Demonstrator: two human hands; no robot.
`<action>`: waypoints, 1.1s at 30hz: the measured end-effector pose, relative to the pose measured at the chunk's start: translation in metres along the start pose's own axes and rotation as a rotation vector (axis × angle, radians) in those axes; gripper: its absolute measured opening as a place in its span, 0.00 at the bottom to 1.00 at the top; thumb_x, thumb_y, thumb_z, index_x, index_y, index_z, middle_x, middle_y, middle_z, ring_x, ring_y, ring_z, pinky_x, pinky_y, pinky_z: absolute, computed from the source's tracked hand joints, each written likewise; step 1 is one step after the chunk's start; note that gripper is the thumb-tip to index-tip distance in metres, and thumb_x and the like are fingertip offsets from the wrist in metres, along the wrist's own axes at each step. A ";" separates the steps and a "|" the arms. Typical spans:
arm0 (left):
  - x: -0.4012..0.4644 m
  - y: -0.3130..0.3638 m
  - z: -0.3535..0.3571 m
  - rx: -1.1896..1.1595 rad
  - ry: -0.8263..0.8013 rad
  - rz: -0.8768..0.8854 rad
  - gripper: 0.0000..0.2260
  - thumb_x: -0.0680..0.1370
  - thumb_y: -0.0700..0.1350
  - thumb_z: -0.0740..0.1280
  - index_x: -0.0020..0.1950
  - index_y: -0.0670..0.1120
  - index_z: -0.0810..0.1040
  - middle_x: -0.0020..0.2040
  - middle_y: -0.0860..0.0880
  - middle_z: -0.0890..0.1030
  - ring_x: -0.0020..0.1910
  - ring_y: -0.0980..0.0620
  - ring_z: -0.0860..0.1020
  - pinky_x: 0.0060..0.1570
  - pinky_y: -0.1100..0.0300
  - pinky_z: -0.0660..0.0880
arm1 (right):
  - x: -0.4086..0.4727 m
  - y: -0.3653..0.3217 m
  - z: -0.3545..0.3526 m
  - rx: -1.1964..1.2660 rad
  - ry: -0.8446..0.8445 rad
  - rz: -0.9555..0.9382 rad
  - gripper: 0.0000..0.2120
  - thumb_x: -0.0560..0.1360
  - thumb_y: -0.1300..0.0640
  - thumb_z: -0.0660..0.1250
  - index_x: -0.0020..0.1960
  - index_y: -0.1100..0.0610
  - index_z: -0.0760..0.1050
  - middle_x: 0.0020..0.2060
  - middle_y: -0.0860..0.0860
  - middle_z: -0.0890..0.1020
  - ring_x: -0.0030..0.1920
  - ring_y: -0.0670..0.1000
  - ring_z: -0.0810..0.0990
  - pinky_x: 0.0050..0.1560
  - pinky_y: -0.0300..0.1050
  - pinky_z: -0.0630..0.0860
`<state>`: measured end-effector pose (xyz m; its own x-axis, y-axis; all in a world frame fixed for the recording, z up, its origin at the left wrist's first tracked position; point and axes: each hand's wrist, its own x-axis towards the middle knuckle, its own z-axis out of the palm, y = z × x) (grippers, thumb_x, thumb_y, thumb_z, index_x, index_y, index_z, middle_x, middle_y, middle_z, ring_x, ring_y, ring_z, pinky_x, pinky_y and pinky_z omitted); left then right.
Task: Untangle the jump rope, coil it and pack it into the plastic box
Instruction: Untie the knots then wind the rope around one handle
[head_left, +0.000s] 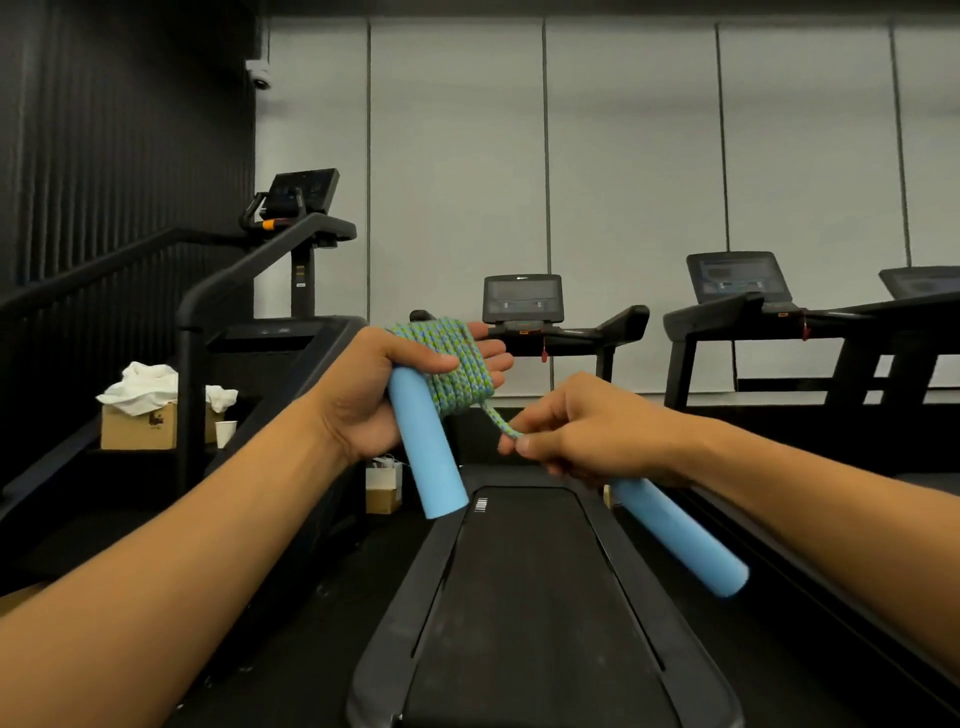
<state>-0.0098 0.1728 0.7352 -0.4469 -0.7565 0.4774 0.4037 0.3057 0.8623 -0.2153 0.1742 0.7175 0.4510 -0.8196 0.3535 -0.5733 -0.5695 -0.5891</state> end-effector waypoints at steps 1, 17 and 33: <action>-0.001 0.000 0.000 -0.016 0.012 0.011 0.27 0.69 0.31 0.60 0.69 0.34 0.71 0.63 0.34 0.80 0.61 0.37 0.80 0.57 0.49 0.80 | -0.001 -0.001 0.000 -0.075 0.024 -0.004 0.08 0.79 0.57 0.66 0.49 0.53 0.84 0.28 0.50 0.76 0.28 0.48 0.71 0.29 0.40 0.68; -0.010 -0.012 -0.006 0.058 -0.006 -0.094 0.27 0.69 0.32 0.61 0.69 0.35 0.72 0.65 0.36 0.80 0.63 0.38 0.79 0.60 0.47 0.79 | -0.030 -0.027 -0.001 -0.789 0.141 -0.297 0.13 0.78 0.50 0.63 0.41 0.56 0.80 0.28 0.52 0.77 0.29 0.49 0.73 0.34 0.44 0.71; -0.005 -0.016 -0.009 0.122 -0.133 -0.127 0.21 0.68 0.28 0.61 0.59 0.36 0.81 0.57 0.35 0.82 0.54 0.38 0.83 0.59 0.47 0.79 | 0.004 -0.030 -0.023 -0.333 0.276 -0.383 0.02 0.76 0.58 0.70 0.44 0.53 0.79 0.35 0.44 0.81 0.35 0.38 0.77 0.42 0.33 0.73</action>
<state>-0.0073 0.1663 0.7175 -0.5927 -0.7130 0.3747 0.2414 0.2865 0.9272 -0.2120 0.1867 0.7530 0.4990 -0.5119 0.6993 -0.6090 -0.7812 -0.1373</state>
